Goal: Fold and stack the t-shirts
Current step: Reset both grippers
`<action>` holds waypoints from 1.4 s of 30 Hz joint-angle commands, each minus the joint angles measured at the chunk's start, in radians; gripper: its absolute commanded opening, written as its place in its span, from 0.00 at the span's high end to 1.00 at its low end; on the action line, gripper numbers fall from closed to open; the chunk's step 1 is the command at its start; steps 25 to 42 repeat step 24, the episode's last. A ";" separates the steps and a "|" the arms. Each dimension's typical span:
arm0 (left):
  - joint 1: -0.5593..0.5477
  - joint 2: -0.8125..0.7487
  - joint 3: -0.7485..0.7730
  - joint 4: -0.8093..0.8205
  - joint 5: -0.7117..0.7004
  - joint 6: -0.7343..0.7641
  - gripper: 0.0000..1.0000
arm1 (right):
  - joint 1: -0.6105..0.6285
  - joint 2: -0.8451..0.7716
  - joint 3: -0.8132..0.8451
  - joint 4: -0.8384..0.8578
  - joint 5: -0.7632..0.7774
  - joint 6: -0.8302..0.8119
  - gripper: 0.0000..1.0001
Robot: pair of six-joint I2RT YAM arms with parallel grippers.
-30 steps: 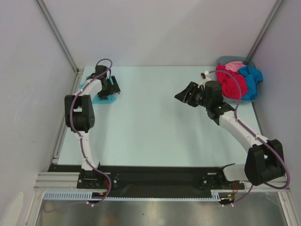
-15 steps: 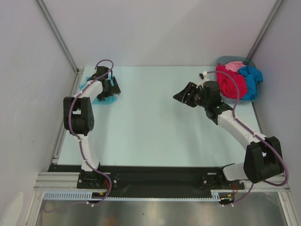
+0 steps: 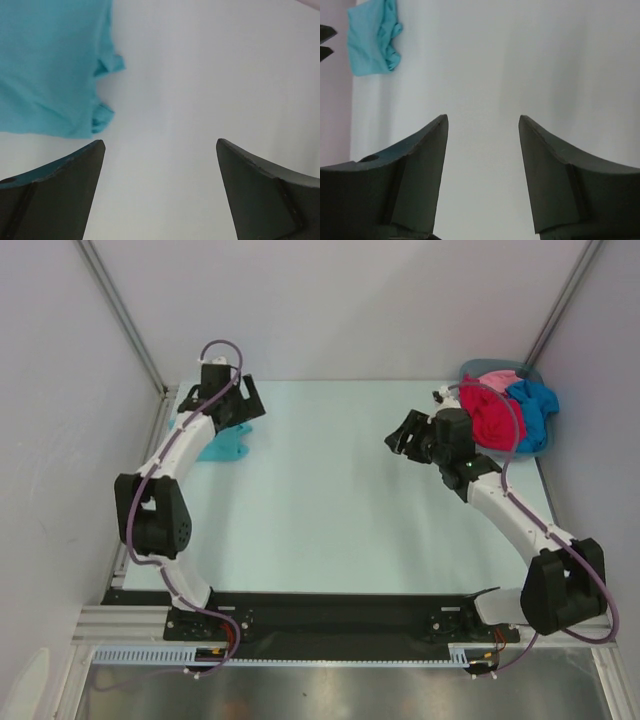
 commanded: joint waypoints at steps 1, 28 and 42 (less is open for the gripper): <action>-0.116 -0.115 -0.111 0.126 0.055 0.033 0.00 | -0.002 -0.114 -0.030 -0.040 0.279 -0.121 0.36; -0.488 -0.161 -0.362 0.268 -0.034 -0.053 0.00 | -0.031 -0.163 -0.259 0.054 0.235 0.040 0.31; -0.488 -0.161 -0.362 0.268 -0.034 -0.053 0.00 | -0.031 -0.163 -0.259 0.054 0.235 0.040 0.31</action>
